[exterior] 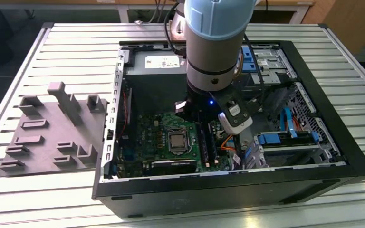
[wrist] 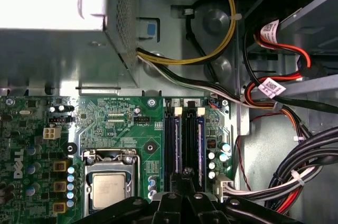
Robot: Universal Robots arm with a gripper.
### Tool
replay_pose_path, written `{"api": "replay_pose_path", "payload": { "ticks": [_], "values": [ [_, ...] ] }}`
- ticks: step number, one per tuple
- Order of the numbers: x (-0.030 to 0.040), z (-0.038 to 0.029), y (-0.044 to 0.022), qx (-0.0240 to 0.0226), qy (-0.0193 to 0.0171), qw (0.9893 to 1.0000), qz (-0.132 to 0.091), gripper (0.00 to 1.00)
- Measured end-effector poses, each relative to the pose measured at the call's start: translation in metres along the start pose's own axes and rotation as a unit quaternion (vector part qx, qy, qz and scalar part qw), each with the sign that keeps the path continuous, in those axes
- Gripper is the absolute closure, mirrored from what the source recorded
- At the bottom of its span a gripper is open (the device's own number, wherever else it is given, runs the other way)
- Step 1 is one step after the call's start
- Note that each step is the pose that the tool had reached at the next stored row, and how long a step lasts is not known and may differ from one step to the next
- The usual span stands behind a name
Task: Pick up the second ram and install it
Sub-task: 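Press down the second ram until it locks into place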
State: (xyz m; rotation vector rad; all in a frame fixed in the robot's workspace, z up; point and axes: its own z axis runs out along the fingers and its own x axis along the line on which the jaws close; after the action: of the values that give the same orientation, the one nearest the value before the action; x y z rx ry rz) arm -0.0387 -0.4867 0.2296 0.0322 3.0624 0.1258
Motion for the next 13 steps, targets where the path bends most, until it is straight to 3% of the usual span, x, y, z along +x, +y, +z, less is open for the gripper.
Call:
{"api": "replay_pose_path", "payload": {
  "ticks": [13],
  "values": [
    [-0.0002,-0.0005,-0.0063,0.0000,0.0000,1.0000,0.000,0.89]
  ]
}}
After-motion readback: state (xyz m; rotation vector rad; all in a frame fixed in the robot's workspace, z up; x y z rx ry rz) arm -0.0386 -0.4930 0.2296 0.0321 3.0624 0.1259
